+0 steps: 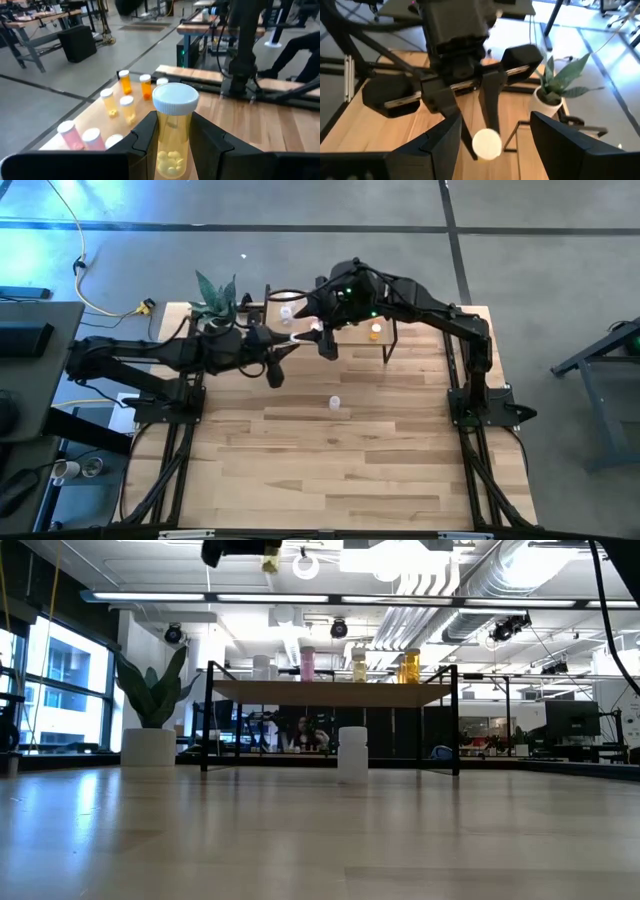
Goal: Pick and place medicine bottles onto shelf by color
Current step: Put the yellow pill bottle aligned with the other yellow pill bottles on the shelf
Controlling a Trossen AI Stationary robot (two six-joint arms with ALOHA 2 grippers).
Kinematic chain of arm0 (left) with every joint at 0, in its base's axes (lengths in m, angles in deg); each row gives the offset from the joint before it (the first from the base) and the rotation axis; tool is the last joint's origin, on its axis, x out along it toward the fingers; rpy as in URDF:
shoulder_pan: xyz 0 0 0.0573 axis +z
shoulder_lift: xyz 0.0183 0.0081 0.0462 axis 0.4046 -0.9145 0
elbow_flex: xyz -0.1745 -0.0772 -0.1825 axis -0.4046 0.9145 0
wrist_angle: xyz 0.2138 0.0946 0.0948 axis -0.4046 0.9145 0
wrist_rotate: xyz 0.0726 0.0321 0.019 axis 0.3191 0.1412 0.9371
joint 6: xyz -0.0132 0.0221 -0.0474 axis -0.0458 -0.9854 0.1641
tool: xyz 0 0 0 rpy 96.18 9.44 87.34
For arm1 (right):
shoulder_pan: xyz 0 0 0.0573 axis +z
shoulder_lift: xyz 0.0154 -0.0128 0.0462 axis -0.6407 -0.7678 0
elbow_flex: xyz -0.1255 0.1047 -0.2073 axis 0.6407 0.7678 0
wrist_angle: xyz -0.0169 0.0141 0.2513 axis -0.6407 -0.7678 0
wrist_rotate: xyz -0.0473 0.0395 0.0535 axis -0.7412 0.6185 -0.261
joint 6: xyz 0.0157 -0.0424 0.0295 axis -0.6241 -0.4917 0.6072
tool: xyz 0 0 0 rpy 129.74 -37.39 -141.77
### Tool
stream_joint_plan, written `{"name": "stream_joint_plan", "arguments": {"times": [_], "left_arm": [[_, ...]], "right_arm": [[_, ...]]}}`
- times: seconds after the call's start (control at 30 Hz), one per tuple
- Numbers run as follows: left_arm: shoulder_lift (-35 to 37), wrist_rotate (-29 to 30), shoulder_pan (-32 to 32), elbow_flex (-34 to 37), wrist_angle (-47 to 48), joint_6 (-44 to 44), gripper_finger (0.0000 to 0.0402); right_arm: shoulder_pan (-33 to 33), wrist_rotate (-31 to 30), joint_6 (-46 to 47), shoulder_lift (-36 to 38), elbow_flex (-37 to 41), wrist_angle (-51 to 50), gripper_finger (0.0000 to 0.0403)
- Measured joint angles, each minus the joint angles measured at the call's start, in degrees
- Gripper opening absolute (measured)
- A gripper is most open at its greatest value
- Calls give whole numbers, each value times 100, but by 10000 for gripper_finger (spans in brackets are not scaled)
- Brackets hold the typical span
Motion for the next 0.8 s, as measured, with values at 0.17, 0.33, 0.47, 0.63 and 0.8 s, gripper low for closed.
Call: {"name": "stream_joint_plan", "arguments": {"times": [0.17, 0.33, 0.47, 0.63, 0.8], "left_arm": [[-186, -21, 0, 0, -417, 0, 83], [-268, -30, -2, -4, -722, -2, 83], [-272, -44, -2, -4, -832, -2, 83], [-274, -44, -4, -4, -952, -162, 83], [-274, -46, -10, -4, -1136, -252, 83]], "right_arm": [[-2, 0, -45, -4, 7, -298, 227], [-7, 1, -88, -7, 7, -450, 227], [-6, 0, -86, -7, 7, -516, 227], [-7, 2, 48, -17, 7, -509, 220], [-7, 13, 196, -52, 11, -454, 197]]}}
